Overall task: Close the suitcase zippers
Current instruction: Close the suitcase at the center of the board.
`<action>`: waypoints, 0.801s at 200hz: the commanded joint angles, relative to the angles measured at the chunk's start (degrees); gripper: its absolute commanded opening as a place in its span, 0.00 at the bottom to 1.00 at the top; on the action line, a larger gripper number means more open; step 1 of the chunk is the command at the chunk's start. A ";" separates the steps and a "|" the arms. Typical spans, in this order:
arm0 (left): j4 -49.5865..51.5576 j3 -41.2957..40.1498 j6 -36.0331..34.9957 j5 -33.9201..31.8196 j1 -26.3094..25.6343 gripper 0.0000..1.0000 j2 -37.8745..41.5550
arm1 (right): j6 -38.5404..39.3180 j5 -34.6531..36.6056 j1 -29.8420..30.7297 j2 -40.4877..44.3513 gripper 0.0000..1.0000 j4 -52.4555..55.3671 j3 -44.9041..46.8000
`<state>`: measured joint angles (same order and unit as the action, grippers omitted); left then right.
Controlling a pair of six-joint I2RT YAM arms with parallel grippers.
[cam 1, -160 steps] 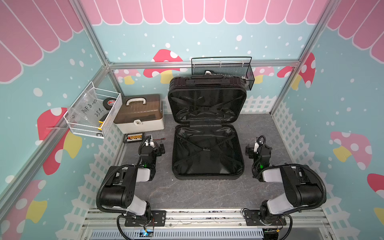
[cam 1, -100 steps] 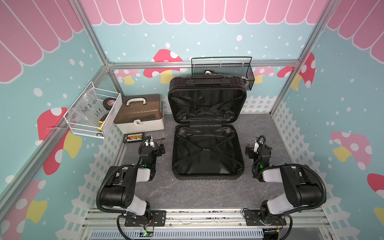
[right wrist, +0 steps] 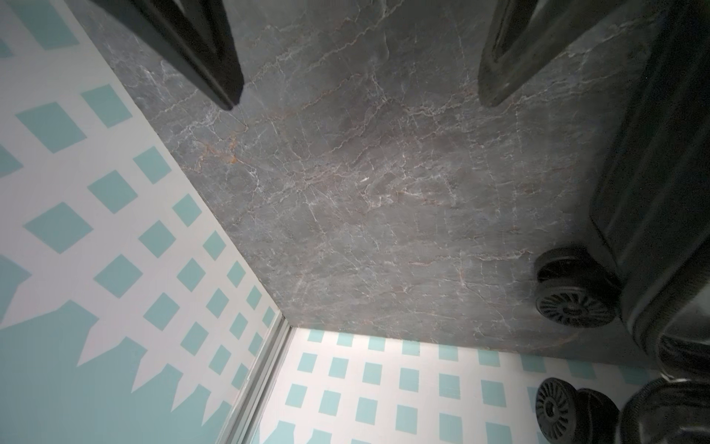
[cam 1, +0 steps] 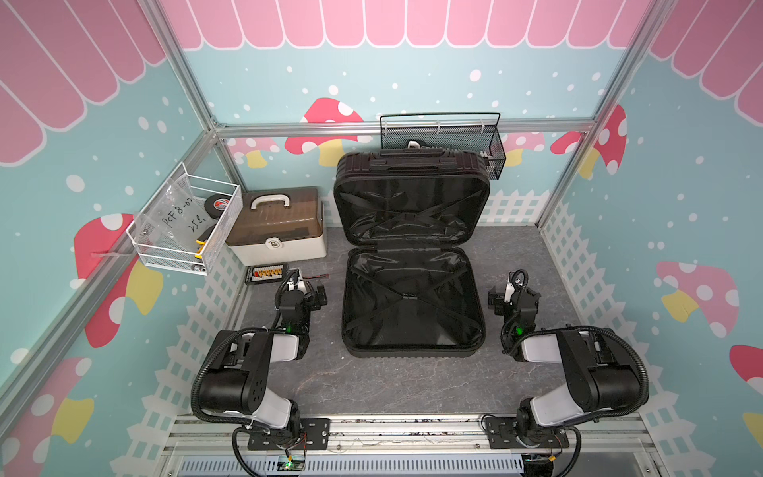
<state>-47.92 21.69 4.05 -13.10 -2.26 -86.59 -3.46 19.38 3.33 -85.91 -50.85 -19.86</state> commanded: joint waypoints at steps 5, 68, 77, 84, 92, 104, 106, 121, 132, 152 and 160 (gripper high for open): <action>4.49 0.61 1.12 -6.22 -0.21 1.00 7.99 | -0.94 2.72 -0.17 7.43 0.99 11.00 -4.22; 47.73 12.77 21.19 1.01 -1.10 1.00 26.33 | -5.32 -10.11 -0.17 16.85 0.99 31.00 -17.74; 51.97 14.19 23.03 5.97 -1.25 1.00 27.07 | -5.50 -14.39 -0.09 16.46 0.99 32.02 -20.13; 54.03 14.87 23.43 10.32 -1.33 1.00 27.26 | -5.50 -17.54 -0.13 15.87 0.99 32.56 -22.06; 55.68 15.29 23.98 14.66 -1.56 1.00 27.12 | -5.66 -20.52 -0.10 14.92 0.99 32.66 -24.14; 57.56 15.87 24.85 21.22 -2.01 0.98 26.08 | -5.76 -24.74 0.00 12.75 0.99 32.48 -27.66; 57.71 15.95 24.86 22.38 -2.10 0.97 25.87 | -5.81 -25.31 0.03 12.34 0.99 32.44 -28.28; 59.30 17.05 24.69 28.86 -3.26 0.91 23.68 | -5.86 -29.17 0.35 8.91 0.90 32.34 -32.39; 60.89 18.12 24.35 30.46 -4.33 0.87 22.19 | -5.57 -30.88 0.57 6.73 0.82 31.96 -35.01; 61.78 19.05 23.56 30.02 -5.38 0.81 19.60 | -4.76 -31.64 0.99 3.29 0.74 31.24 -38.97; 62.31 19.70 23.54 29.98 -5.41 0.79 18.55 | -4.34 -31.56 1.23 1.99 0.70 30.70 -40.22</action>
<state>9.45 38.59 26.72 11.88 -7.27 -66.02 -8.95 -7.70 3.86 -80.82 -20.38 -56.53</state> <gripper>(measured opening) 0.814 0.746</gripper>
